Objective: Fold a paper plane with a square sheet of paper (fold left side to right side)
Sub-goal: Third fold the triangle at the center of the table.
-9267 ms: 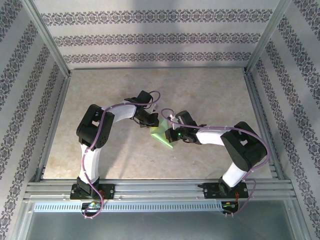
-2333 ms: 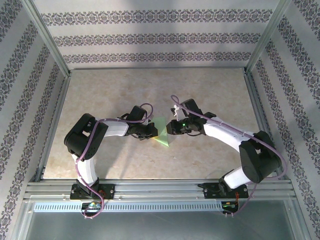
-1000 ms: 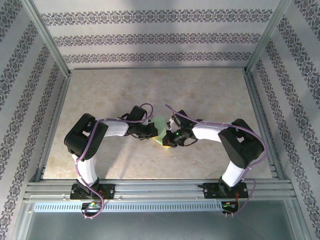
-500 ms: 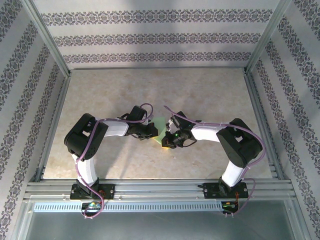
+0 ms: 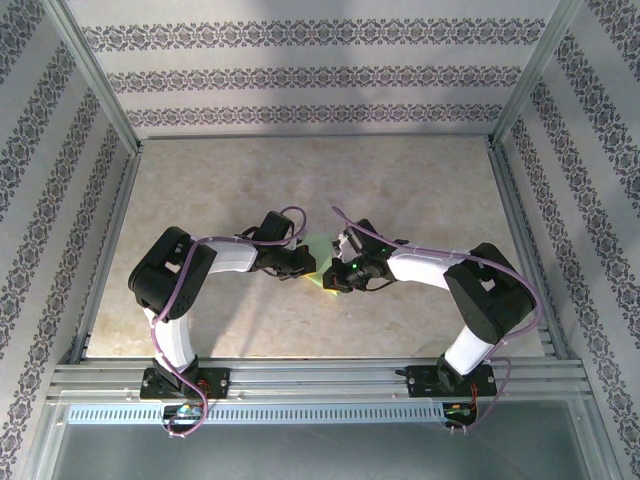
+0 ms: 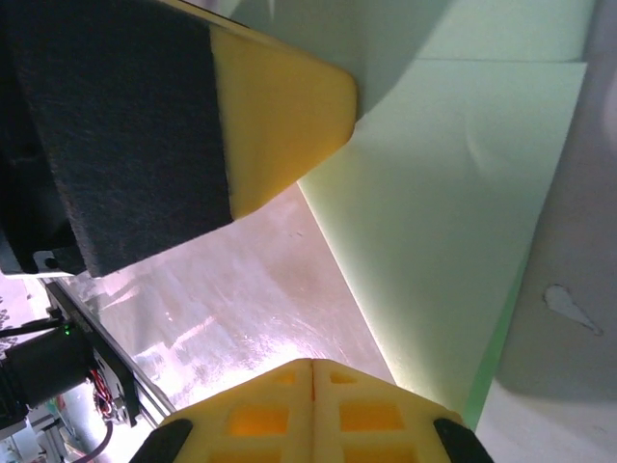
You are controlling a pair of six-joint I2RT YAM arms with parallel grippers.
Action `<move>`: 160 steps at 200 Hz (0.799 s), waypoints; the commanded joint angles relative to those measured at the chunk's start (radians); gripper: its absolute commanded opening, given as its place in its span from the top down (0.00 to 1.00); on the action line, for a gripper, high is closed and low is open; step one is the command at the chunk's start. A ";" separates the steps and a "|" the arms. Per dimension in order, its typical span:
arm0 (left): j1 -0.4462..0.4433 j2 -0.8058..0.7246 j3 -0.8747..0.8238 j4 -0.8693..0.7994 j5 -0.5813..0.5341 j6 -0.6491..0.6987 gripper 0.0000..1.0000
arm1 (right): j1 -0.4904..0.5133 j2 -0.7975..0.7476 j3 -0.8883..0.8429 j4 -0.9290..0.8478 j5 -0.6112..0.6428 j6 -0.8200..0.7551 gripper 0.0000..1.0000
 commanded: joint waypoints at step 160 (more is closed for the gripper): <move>-0.013 0.060 -0.017 -0.070 -0.076 0.016 0.92 | -0.005 0.066 -0.019 -0.005 0.051 -0.001 1.00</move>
